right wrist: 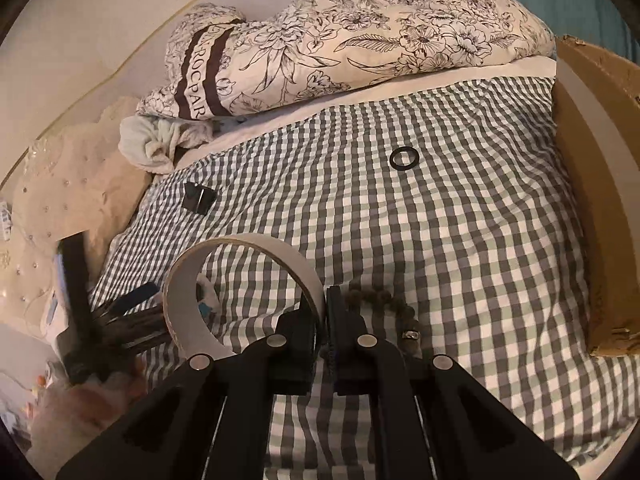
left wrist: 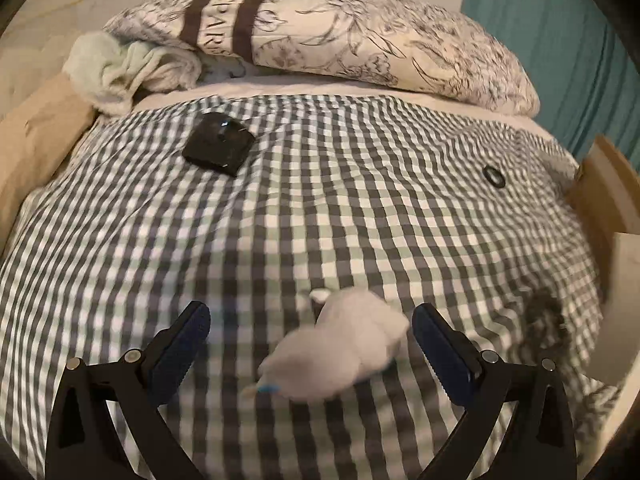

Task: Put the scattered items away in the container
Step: 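Grasp the white figurine with left gripper while right holds the tape roll, then carry the figurine and tape roll into the cardboard box and open both grippers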

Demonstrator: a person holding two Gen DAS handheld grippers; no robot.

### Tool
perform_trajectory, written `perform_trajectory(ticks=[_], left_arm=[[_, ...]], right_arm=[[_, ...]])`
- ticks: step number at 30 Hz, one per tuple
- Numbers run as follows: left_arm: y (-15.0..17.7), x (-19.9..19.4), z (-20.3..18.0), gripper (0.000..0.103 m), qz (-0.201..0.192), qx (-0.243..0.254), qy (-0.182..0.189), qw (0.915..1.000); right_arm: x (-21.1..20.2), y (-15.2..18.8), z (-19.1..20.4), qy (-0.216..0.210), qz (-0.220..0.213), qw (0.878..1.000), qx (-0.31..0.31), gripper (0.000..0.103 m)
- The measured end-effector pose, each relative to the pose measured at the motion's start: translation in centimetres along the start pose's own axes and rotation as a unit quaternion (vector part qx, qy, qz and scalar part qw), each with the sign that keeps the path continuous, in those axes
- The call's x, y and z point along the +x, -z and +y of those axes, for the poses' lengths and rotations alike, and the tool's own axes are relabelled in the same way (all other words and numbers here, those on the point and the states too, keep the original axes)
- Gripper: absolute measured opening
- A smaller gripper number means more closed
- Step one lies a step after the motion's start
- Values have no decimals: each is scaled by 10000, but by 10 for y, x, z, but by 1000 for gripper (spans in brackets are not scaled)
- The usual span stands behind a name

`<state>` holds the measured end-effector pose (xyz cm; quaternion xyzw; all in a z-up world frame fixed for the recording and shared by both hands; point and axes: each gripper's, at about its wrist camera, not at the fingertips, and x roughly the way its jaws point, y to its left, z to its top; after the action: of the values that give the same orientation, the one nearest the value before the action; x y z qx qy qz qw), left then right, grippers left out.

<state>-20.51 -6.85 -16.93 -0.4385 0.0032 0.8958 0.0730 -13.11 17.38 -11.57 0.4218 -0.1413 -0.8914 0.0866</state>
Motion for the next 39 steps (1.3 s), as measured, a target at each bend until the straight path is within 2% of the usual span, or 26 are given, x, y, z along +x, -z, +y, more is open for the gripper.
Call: perform_trajectory(ticks=[3, 4, 5, 6, 10, 13, 17, 22, 27, 32, 36, 39], left_arm=[[-1, 15, -6, 97, 214, 181, -31, 9996], [0, 19, -9, 85, 340, 283, -137, 9989], [1, 24, -12, 67, 505, 401, -283, 9975], [3, 25, -13, 63, 553, 440, -310, 9970], [9, 10, -13, 63, 516, 306, -502, 9969], [12, -10, -24, 63, 423, 419, -752, 9954], [19, -54, -41, 63, 170, 415, -659, 9968], [21, -91, -68, 63, 114, 371, -732, 9966], [14, -125, -105, 63, -52, 273, -372, 9989], [-6, -150, -158, 63, -199, 509, -80, 9985], [-29, -163, -201, 63, -323, 597, 326, 9972], [-48, -175, -245, 63, -538, 875, 545, 9932]], right_arm=[[-6, 1, -4, 33, 7, 10000, 45, 6], [-8, 2, -6, 38, 10, 10000, 81, 6], [-11, 3, -8, 3, 39, 9999, 135, 6], [-13, 3, -9, -25, 47, 9998, 184, 6], [-23, 5, -8, -50, -5, 9999, 146, 6], [-35, 8, -7, -86, -59, 9999, 132, 6], [-55, 12, -8, -69, -144, 9998, 120, 6], [-90, 16, -11, 17, -318, 9994, 137, 6], [-122, 19, -22, 102, -462, 9987, 166, 6], [-151, 17, -48, 237, -590, 9976, 286, 6], [-182, 0, -75, 478, -895, 9941, 370, 5], [-206, -18, -96, 700, -1193, 9896, 403, 5]])
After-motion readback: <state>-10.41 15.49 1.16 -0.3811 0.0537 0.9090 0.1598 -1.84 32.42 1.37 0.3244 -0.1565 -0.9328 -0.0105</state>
